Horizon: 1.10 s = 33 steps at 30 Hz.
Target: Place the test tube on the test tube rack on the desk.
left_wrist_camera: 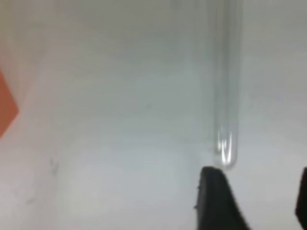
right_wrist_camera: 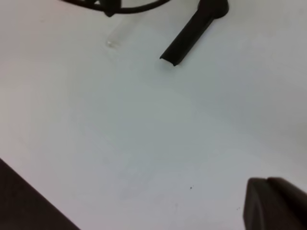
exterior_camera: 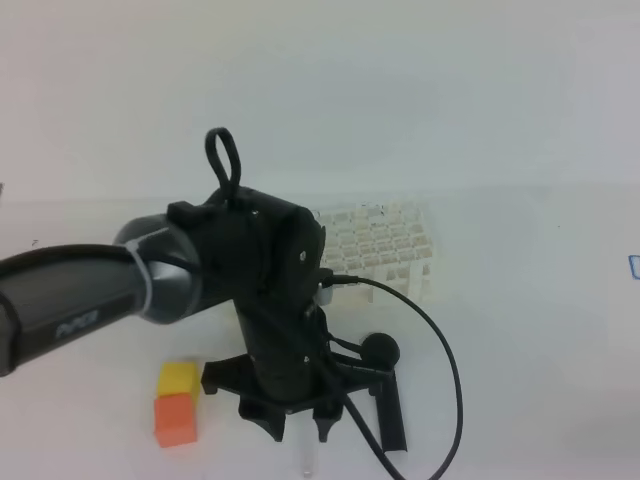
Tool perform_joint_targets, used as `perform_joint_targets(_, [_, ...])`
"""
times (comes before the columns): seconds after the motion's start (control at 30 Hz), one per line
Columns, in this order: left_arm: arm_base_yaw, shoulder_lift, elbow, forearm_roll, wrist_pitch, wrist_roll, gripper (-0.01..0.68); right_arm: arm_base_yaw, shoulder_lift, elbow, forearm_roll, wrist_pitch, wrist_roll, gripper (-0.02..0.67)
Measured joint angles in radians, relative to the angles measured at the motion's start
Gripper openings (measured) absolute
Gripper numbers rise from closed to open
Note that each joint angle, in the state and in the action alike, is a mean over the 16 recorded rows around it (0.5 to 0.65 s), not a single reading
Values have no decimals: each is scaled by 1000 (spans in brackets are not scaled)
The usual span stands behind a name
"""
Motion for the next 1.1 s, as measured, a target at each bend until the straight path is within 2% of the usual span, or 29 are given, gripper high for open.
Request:
perform_joint_targets(0.1, [-1, 29, 0, -2, -13, -5, 383, 9, 0, 0, 13, 13, -8, -1])
perform_joint_targets(0.2, [-1, 56, 0, -3, -32, -8, 411, 17, 0, 0, 21, 25, -17, -1])
perform_joint_targets(0.67, [-1, 144, 0, -11, -76, -25, 410, 30, 0, 0, 33, 50, -32, -1])
perform_joint_targets(0.77, [-1, 158, 0, -8, -79, -31, 374, 31, 0, 0, 36, 57, -32, -1])
perform_joint_targets(1.1, [-1, 184, 0, -1, -95, 1, 118, 33, 0, 0, 41, 82, -33, -1])
